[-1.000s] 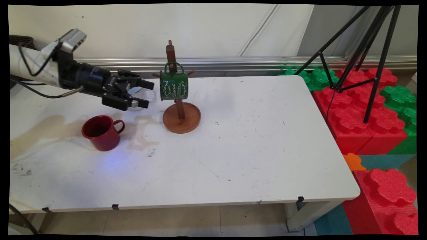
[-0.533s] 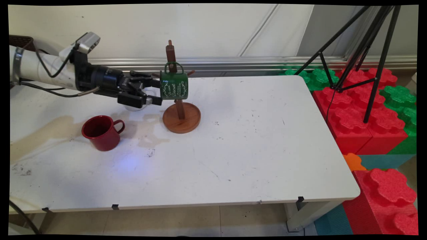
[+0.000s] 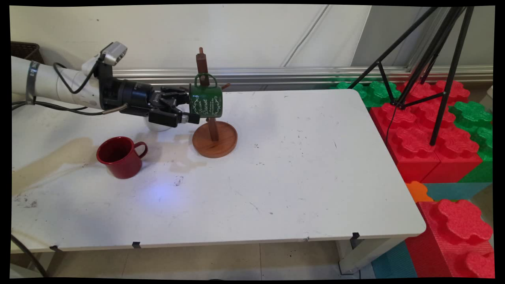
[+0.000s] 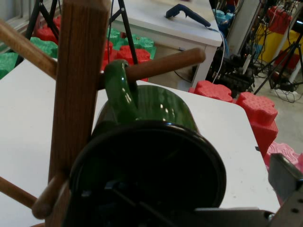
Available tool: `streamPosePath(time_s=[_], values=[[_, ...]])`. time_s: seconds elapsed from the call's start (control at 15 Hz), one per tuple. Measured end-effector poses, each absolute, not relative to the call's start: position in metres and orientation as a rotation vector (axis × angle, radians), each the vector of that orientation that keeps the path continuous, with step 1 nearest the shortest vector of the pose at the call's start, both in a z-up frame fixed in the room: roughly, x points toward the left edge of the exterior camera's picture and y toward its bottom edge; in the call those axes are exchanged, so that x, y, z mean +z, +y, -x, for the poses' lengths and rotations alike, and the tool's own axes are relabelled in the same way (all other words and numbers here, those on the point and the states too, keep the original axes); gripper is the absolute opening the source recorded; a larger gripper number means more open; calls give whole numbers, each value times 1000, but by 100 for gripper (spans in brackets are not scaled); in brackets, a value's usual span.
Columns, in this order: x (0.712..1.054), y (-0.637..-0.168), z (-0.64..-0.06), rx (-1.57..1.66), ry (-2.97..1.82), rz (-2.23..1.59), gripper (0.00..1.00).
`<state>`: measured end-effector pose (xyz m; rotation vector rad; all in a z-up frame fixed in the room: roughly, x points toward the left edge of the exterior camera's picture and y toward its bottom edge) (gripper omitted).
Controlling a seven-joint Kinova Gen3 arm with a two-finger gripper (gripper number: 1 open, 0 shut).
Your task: Pick up the green mug from the rack, then place the picked object on the table
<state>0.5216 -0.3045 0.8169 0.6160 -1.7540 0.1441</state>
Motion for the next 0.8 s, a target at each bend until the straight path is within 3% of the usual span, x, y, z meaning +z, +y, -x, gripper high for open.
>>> streamPosePath(time_s=[0.2, 0.27, 0.8], values=[[813, -306, -518, 142, -1744, -627, 100], [812, -307, -518, 142, -1741, -629, 0], [808, -306, -516, 126, -1734, -628, 0]])
